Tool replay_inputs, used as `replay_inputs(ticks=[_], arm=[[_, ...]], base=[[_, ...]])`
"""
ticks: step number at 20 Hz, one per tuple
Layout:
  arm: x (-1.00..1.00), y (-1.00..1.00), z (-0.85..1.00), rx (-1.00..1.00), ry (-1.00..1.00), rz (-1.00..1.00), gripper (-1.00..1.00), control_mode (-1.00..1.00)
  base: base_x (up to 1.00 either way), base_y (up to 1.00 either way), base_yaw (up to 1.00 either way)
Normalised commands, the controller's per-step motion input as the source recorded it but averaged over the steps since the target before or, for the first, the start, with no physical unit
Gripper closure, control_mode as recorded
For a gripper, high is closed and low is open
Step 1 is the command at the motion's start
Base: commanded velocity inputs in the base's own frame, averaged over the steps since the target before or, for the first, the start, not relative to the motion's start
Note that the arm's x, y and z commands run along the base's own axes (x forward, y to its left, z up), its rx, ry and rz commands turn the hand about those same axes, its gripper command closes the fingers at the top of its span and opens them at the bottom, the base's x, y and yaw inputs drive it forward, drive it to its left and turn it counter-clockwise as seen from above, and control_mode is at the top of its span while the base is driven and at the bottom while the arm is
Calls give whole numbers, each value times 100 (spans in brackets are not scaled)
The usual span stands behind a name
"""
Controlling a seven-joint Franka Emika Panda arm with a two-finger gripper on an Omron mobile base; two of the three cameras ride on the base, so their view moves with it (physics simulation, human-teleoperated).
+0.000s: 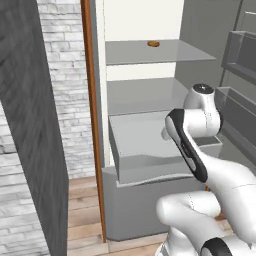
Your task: Place the eggplant and lemon wedge inside the fridge drawer. Close the drawer after placing the vegetables.
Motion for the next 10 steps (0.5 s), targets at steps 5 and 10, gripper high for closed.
replay_inputs(ticks=[5, 10], arm=[[84, -6, -67, 3, 10, 0, 100, -100], [73, -10, -60, 4, 5, 0, 100, -100]], base=[[0, 0, 0], [0, 0, 0]])
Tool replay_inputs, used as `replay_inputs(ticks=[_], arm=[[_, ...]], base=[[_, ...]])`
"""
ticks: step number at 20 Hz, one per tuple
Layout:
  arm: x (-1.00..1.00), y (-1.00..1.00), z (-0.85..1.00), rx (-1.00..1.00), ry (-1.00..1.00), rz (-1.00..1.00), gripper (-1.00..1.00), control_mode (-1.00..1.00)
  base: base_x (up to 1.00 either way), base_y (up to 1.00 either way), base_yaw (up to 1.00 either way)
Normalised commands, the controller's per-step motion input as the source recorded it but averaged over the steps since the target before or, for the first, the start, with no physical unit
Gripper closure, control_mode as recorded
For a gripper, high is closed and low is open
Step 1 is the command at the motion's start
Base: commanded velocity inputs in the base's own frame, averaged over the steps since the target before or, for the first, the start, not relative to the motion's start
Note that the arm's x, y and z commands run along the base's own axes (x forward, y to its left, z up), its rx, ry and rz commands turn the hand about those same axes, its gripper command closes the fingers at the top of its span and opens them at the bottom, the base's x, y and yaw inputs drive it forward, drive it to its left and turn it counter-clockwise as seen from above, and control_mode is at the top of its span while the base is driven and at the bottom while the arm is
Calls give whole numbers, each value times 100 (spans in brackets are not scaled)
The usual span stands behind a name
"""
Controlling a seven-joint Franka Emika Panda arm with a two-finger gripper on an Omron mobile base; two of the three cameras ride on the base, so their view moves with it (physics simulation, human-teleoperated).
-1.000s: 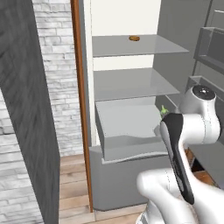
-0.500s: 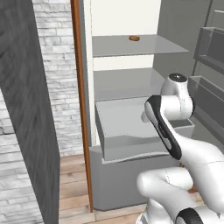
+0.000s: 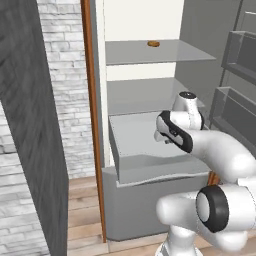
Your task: Place the eggplant and lemon wedge inside the fridge drawer. Close the drawer after placing the vegetables.
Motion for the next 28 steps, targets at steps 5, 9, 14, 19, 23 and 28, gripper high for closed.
replay_inputs(ticks=[5, 9, 14, 19, 23, 28], arm=[[63, -21, -34, 7, 2, 1, 100, -100], [52, -22, -32, 6, 2, 3, 100, -100], [35, -2, -40, 2, 1, 1, 100, -100], [9, 0, -54, 0, 7, 0, 100, -100], [0, 0, -56, 0, 8, 0, 100, -100], [-2, 0, -40, 0, 7, 0, 100, -100]], base=[[0, 0, 0], [0, 0, 0], [0, 0, 0], [0, 0, 0], [0, 0, 0], [0, 0, 0]])
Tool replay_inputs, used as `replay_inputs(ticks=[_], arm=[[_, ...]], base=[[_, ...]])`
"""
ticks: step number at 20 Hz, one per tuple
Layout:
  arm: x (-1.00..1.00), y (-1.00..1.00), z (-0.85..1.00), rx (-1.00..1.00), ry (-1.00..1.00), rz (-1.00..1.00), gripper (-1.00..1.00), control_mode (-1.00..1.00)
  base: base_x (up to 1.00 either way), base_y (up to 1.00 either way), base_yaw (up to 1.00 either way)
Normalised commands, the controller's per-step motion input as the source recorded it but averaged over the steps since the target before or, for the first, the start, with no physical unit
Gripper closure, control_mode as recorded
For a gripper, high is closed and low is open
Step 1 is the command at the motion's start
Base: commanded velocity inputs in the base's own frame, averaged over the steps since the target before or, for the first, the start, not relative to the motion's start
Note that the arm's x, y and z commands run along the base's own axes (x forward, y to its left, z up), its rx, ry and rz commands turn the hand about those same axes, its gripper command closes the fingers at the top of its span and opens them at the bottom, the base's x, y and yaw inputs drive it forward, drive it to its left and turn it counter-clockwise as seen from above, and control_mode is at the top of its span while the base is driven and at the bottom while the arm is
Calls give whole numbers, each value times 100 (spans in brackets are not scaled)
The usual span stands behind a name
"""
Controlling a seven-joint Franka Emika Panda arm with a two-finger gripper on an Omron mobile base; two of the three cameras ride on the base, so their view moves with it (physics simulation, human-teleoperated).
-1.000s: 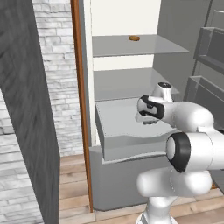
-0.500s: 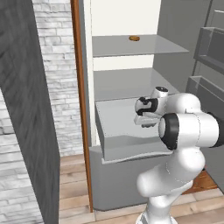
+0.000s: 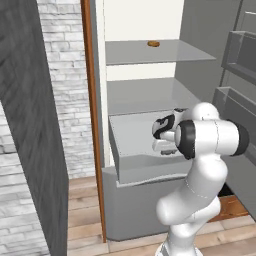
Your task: Place the eggplant and lemon wedge inside the fridge drawer. Close the drawer after placing the vegetables.
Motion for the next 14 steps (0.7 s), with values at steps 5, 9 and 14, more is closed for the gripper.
replay_inputs(ticks=[5, 9, 14], arm=[[-24, 0, -14, 0, 8, 0, 100, -100], [-32, 0, -10, 0, 10, 0, 100, -100], [-38, 0, -15, 0, 13, 0, 100, -100]], base=[[0, 0, 0], [0, 0, 0], [0, 0, 0]])
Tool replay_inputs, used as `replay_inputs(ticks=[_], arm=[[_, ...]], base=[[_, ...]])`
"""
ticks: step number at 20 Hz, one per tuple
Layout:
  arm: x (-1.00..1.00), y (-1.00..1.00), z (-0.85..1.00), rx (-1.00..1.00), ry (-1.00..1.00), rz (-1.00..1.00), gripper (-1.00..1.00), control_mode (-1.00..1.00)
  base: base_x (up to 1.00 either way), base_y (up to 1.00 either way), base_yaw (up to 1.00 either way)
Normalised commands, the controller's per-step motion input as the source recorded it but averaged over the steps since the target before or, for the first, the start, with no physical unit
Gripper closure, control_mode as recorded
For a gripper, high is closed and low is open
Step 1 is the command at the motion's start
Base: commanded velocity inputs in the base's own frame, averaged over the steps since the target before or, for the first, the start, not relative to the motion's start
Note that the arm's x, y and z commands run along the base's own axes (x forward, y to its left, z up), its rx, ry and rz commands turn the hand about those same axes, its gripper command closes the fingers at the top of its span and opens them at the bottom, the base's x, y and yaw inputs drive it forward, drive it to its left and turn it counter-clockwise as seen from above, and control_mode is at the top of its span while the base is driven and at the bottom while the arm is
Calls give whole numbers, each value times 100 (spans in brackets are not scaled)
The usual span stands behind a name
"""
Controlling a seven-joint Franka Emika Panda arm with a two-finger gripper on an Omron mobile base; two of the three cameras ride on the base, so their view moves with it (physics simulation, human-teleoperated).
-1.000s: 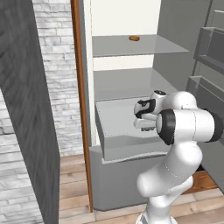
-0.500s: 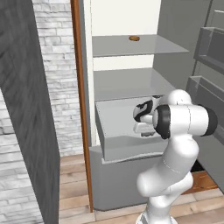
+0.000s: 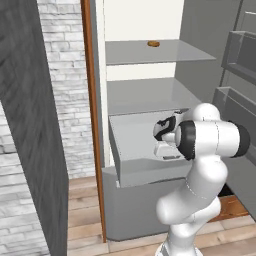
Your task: Place the eggplant and lemon wedge inside the fridge drawer. Close the drawer after placing the vegetables.
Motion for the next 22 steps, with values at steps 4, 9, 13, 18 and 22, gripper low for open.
replay_inputs(ticks=[4, 9, 13, 18, 22], arm=[[-63, -1, -2, 0, 11, 0, 100, -100], [-96, -12, 0, 3, 5, 0, 100, -100], [-53, -3, 1, 0, 4, 0, 100, -100], [81, 0, 9, 4, 12, 0, 100, -100], [85, 0, -7, 3, 15, 0, 100, -100]], base=[[0, 0, 0], [0, 0, 0], [0, 0, 0], [0, 0, 0], [0, 0, 0]])
